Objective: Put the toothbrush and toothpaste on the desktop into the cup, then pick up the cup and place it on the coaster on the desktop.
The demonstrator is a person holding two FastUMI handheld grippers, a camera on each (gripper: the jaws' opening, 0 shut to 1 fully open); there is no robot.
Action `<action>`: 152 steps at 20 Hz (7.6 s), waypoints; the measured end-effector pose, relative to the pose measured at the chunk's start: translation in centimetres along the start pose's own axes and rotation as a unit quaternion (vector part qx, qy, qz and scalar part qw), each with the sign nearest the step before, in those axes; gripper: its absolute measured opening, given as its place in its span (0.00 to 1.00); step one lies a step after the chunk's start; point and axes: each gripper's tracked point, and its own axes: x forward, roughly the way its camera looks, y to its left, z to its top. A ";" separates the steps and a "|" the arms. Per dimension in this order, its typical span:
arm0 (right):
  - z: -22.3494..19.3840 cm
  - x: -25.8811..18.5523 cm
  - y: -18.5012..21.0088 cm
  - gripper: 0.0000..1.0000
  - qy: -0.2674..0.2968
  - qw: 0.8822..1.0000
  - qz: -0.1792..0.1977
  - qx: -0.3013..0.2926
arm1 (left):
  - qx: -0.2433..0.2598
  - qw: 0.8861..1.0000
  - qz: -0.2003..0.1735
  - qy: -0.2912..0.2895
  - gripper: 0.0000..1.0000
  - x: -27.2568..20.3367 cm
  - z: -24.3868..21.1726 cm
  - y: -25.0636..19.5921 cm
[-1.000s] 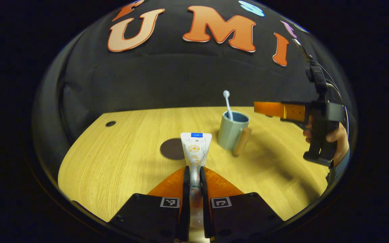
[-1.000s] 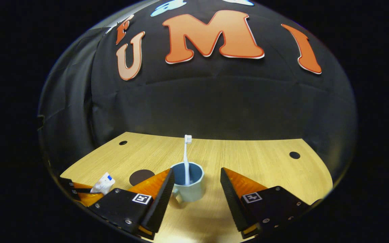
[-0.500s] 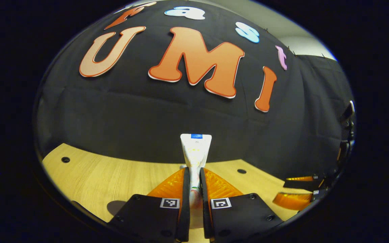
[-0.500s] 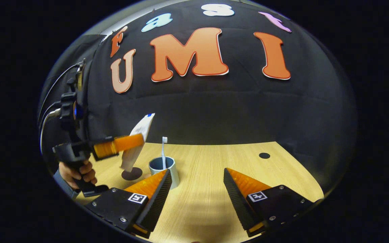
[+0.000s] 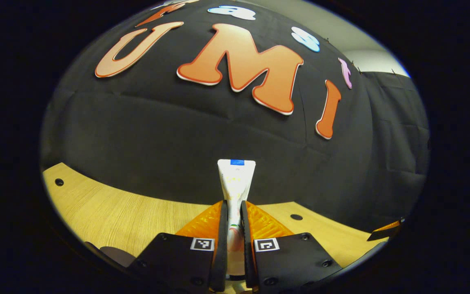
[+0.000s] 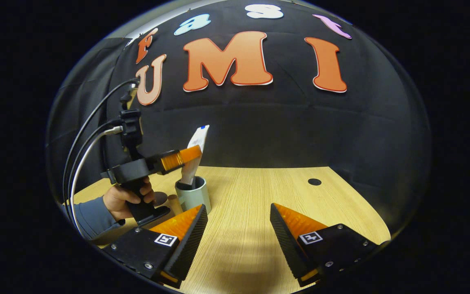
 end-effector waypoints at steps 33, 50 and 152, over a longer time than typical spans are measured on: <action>-1.5 6.7 13.1 0.90 0.255 0.966 0.037 0.013 | 0.099 0.992 0.076 -0.015 0.98 -30.1 7.7 7.3; -6.2 11.2 12.6 0.66 0.407 0.909 -0.068 0.052 | 0.092 0.990 0.103 0.006 0.98 -32.2 4.7 10.1; 8.3 -0.7 12.3 0.87 0.043 0.996 0.066 -0.049 | 0.107 0.985 0.133 0.037 0.98 -36.3 1.5 12.6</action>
